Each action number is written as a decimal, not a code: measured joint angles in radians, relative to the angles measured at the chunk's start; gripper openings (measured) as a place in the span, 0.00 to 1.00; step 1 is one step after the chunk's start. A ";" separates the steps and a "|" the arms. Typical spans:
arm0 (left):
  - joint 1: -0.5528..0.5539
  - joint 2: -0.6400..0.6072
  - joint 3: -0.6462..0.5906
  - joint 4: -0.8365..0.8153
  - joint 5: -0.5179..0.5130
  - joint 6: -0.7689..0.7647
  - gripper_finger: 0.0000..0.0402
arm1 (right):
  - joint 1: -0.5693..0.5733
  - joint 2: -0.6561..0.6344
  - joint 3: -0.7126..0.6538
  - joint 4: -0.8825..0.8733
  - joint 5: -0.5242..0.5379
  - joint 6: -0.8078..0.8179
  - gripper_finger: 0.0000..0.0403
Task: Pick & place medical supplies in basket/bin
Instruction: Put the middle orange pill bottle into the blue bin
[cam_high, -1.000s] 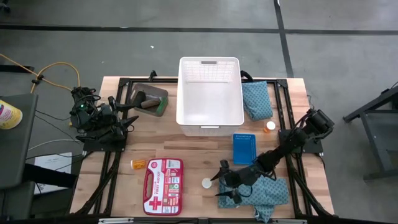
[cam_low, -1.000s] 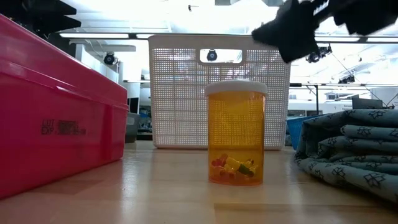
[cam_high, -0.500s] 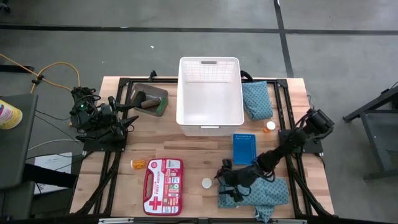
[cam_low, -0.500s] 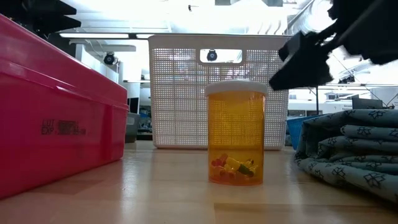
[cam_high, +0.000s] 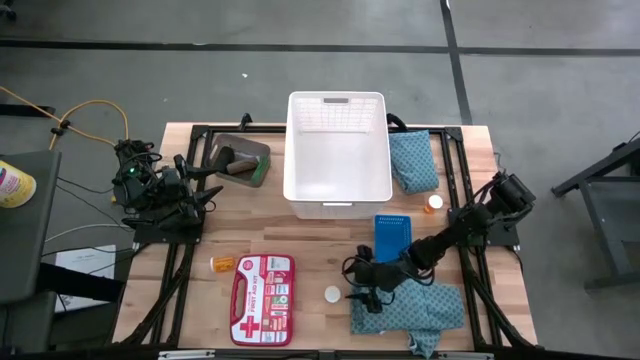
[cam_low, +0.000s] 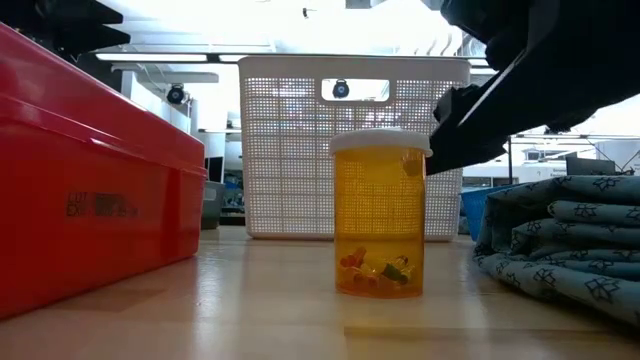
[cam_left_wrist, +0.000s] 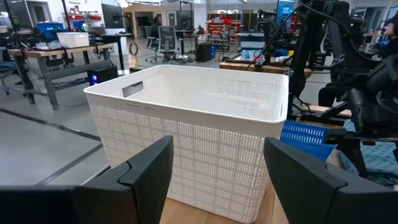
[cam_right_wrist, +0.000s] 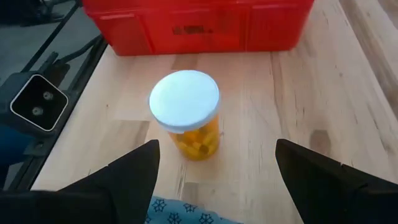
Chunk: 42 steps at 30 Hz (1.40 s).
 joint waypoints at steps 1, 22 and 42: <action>0.000 0.000 0.000 0.000 0.000 -0.002 0.60 | 0.000 0.000 0.000 -0.003 0.000 0.007 0.77; 0.000 0.000 0.001 0.004 0.003 0.002 0.60 | 0.001 0.108 0.153 -0.160 -0.022 0.006 0.77; 0.000 0.000 0.001 0.012 0.010 0.002 0.60 | -0.032 0.199 0.288 -0.183 -0.034 -0.067 0.77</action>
